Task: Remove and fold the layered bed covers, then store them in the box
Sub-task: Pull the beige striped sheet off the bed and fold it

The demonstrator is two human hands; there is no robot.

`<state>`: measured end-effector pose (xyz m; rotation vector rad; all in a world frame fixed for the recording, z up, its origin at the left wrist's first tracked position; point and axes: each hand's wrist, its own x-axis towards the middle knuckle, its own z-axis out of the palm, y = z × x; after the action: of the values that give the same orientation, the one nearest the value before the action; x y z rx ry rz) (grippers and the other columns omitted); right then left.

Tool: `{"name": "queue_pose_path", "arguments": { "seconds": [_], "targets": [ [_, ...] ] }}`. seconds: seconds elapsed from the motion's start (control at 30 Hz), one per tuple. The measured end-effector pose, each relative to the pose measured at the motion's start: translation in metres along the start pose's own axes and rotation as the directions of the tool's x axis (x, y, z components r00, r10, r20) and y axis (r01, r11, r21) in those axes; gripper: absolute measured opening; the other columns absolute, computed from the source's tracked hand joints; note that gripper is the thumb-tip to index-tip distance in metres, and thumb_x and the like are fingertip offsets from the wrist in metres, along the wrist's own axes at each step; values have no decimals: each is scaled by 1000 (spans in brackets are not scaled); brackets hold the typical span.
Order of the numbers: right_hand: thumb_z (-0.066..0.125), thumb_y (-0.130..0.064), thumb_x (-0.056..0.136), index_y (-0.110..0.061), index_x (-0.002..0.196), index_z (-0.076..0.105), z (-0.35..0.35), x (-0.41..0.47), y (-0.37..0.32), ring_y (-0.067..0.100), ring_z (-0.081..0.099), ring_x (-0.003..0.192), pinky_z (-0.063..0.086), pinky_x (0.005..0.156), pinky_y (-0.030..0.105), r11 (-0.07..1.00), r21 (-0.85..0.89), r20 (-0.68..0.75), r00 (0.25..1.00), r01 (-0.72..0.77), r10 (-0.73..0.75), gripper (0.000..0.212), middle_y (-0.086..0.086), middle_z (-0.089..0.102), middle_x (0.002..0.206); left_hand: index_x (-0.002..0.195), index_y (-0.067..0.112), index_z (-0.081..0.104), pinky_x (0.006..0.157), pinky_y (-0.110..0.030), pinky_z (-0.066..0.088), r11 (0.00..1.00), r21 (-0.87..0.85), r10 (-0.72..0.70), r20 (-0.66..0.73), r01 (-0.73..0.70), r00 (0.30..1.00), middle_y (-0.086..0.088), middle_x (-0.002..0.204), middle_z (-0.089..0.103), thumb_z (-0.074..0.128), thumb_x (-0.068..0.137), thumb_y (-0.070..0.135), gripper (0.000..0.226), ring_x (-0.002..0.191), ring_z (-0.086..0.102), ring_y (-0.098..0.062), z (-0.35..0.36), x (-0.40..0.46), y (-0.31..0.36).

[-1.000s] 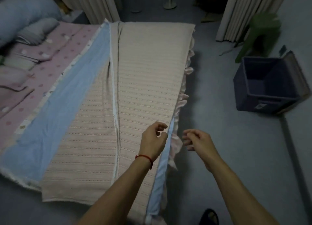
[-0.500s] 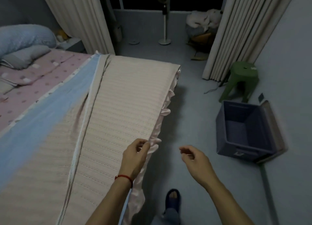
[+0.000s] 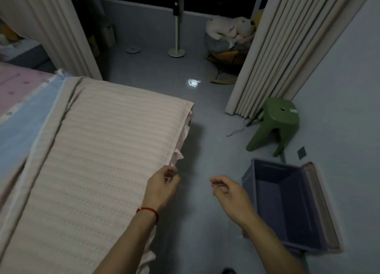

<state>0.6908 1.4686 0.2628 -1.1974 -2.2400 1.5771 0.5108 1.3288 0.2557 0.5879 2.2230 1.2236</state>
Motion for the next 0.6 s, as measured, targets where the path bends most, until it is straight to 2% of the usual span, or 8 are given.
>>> {"name": "queue_pose_path", "arguments": {
  "seconds": [0.17, 0.3, 0.37, 0.47, 0.53, 0.6],
  "targets": [
    [55, -15, 100, -35, 107, 68, -39, 165, -12, 8, 68, 91, 56, 80, 22, 1000, 0, 125, 992, 22, -21, 24, -6, 71, 103, 97, 33, 64, 70, -19, 47, 997, 48, -64, -68, 68, 996, 18, 94, 65, 62, 96, 34, 3, 88, 61, 0, 24, 128, 23],
    [56, -16, 98, -31, 114, 68, -82, 307, -39, 5, 66, 97, 55, 83, 20, 995, -59, 267, 962, 79, -61, 25, -9, 69, 110, 101, 28, 69, 84, -34, 56, 979, 38, -187, -217, 199, 958, 10, 98, 71, 66, 92, 24, 10, 91, 67, -11, 46, 226, 54],
    [58, -21, 98, -30, 117, 68, -94, 363, -61, 1, 66, 98, 54, 82, 16, 989, -84, 311, 946, 118, -86, 23, -11, 69, 110, 98, 27, 71, 84, -31, 55, 979, -1, -193, -293, 201, 936, 12, 96, 72, 64, 92, 18, 13, 90, 66, -6, 53, 263, 81],
    [60, -21, 98, -30, 115, 68, -104, 452, -112, -2, 65, 97, 50, 81, 13, 974, -103, 381, 913, 203, -150, 21, -12, 70, 107, 97, 28, 71, 77, -16, 47, 983, -82, -182, -397, 163, 900, 18, 96, 71, 62, 93, 14, 17, 91, 64, 2, 54, 326, 125],
    [60, -21, 99, -31, 116, 67, -105, 510, -143, -2, 64, 98, 51, 79, 12, 960, -123, 439, 881, 252, -175, 20, -13, 68, 110, 100, 31, 71, 79, -16, 49, 970, -179, -225, -430, 162, 874, 16, 98, 72, 61, 93, 13, 22, 94, 65, 2, 49, 372, 141],
    [58, -20, 100, -32, 116, 66, -103, 566, -169, -1, 63, 101, 53, 79, 13, 938, -139, 495, 843, 316, -211, 22, -15, 66, 112, 114, 36, 67, 79, -20, 52, 943, -291, -280, -440, 159, 854, 12, 106, 71, 58, 94, 13, 31, 99, 65, -2, 43, 421, 148]
  ]
}}
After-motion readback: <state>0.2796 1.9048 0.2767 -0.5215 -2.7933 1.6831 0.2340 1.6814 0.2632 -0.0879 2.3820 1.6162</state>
